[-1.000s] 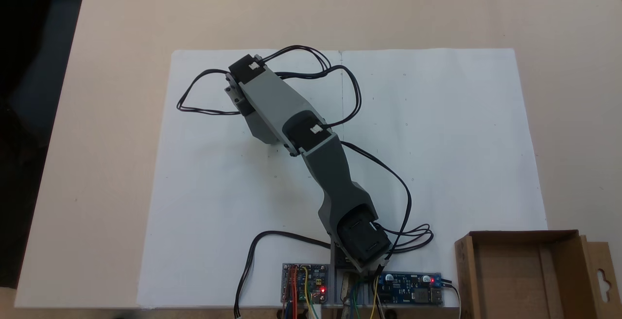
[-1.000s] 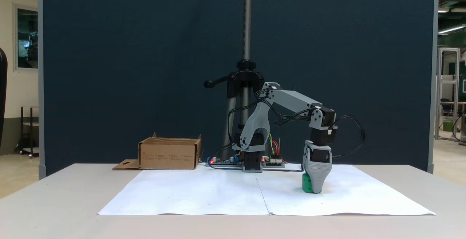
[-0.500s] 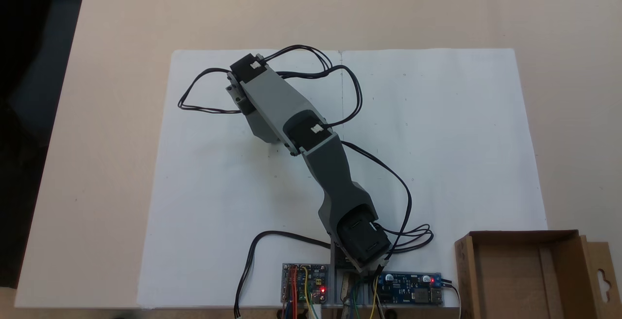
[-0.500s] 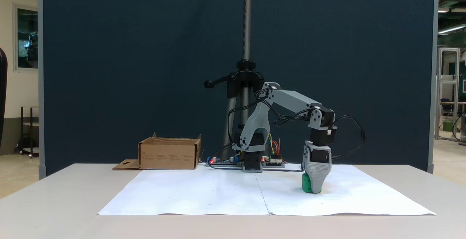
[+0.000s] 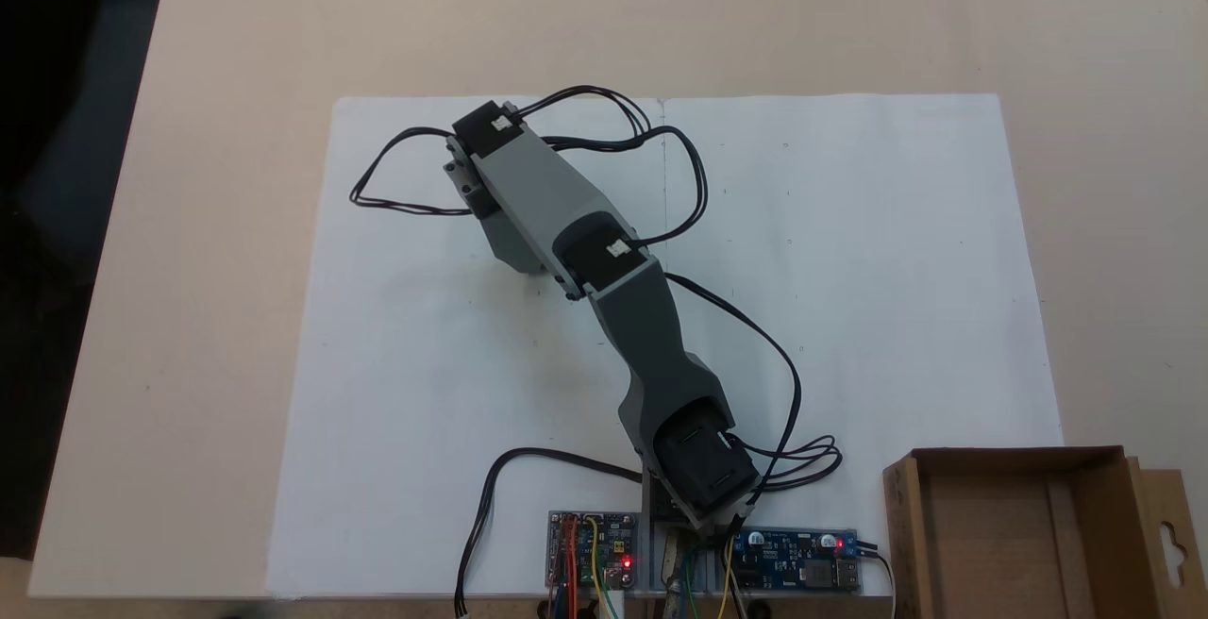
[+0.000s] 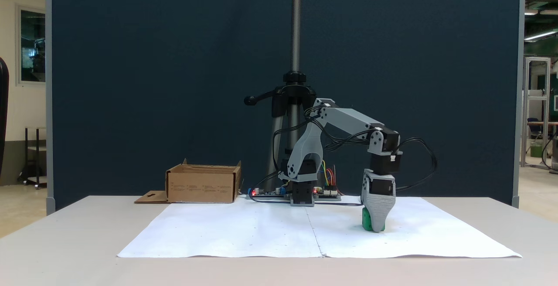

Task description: Grasp a green dice and put it in the bin.

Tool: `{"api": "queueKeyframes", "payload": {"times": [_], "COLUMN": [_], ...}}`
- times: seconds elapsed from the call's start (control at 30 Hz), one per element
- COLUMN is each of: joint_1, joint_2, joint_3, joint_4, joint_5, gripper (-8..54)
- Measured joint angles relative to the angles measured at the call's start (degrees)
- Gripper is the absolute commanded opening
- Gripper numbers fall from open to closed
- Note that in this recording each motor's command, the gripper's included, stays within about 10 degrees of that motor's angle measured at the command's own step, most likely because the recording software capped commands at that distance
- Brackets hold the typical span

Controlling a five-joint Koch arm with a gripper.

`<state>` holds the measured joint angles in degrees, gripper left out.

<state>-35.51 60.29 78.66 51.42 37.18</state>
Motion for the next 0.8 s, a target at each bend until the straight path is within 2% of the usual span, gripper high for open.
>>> {"api": "queueKeyframes", "payload": {"times": [0.67,0.8], "joint_1": [0.5,0.5], "joint_2": [0.0,0.1], "joint_3": [1.1,1.4], "joint_4": [-0.1,-0.2], "joint_5": [0.0,0.0], "gripper": [29.4,16.2]}}
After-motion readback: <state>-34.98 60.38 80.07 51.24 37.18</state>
